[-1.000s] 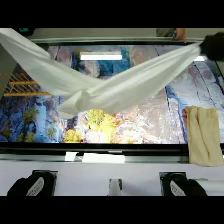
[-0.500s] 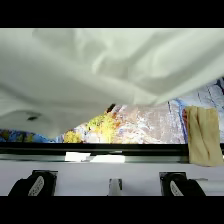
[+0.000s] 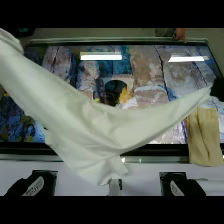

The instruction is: Fold the shirts.

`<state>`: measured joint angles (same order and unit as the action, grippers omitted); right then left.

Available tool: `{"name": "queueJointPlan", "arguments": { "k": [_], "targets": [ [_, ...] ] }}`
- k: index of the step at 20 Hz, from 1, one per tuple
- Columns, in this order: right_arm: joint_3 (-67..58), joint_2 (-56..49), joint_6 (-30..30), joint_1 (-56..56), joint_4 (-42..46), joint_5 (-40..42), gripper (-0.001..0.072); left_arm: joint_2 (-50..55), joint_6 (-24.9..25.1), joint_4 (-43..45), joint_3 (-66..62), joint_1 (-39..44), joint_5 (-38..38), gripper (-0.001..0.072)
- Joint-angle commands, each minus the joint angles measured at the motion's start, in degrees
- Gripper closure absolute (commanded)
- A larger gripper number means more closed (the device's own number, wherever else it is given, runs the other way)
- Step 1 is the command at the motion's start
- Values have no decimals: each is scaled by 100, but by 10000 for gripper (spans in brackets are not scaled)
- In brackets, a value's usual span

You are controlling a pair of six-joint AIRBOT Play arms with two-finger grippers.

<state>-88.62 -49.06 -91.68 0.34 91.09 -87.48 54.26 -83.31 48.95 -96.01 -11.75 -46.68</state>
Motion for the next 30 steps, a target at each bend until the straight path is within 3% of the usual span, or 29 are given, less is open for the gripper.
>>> {"name": "queueJointPlan", "arguments": {
  "k": [1,3,6,7,9,10,12,14,18,21,27,29,30],
  "targets": [
    [1827,-157,-492,0,-2,1432,689,879,527,-11,675,369,-50,675],
    [2461,-400,-732,0,-114,1637,689,1615,658,-11,750,651,-59,675],
    [2828,-730,-713,0,-260,1213,689,2597,562,-11,750,1069,-588,673],
    [2828,-772,-686,0,-254,1143,689,2909,302,-13,750,1215,-979,604],
    [2826,-772,-562,0,-247,1167,689,3423,-61,-7,748,1438,-2114,160],
    [2826,-772,-562,0,-247,1185,689,3613,-98,39,750,1467,-2789,139],
    [2826,-772,-562,0,-247,1189,689,3790,-208,413,890,1473,-3860,172],
    [2826,-772,-562,0,-249,1099,688,3512,-190,918,1484,1449,-4068,175],
    [2826,-772,-487,0,-273,979,688,2500,-260,1193,3692,1464,-3143,175],
    [2826,-772,-472,0,-363,1062,688,2127,-337,623,5099,1513,-2249,176],
    [2826,-772,-472,0,-876,1102,688,2138,-341,-507,5853,2286,-474,178],
    [2826,-772,-472,0,-870,1102,688,2175,-514,-570,5853,2505,-208,245],
    [2826,-772,-472,0,-870,1102,688,2212,-592,-573,5853,2551,-177,343]
  ]
}}
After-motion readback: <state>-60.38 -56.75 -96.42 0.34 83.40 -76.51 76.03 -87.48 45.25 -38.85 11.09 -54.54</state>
